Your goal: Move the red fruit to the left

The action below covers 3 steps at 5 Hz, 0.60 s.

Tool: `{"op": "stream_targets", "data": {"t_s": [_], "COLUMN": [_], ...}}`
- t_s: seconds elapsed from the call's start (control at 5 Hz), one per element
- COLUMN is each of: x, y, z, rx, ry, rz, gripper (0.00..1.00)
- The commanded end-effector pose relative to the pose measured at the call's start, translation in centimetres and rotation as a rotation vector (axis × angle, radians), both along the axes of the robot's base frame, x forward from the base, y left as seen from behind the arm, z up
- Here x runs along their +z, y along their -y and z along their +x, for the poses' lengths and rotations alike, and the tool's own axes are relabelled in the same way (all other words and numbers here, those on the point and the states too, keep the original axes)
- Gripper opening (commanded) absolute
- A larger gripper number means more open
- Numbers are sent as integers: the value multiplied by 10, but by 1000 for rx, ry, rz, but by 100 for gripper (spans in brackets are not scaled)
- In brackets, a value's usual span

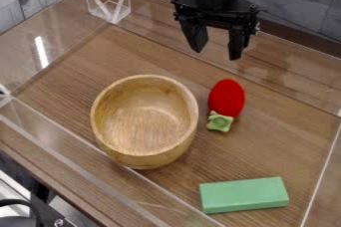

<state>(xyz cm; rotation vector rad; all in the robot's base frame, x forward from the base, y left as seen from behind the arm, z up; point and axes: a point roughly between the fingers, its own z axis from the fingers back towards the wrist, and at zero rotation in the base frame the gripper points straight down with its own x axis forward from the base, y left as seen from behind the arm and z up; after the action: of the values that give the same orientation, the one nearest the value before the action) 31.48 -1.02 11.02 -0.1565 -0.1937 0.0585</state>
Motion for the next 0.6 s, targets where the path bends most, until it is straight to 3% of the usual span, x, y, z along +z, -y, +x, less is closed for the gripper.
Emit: {"op": "stream_targets", "data": {"t_s": [0.0,0.4], "x": [3,-21], "y": [6,40], "z": [2,1], "rx": [-91,34], "ry": [26,-25], "rz": [22,65], "gripper": [100,100]}}
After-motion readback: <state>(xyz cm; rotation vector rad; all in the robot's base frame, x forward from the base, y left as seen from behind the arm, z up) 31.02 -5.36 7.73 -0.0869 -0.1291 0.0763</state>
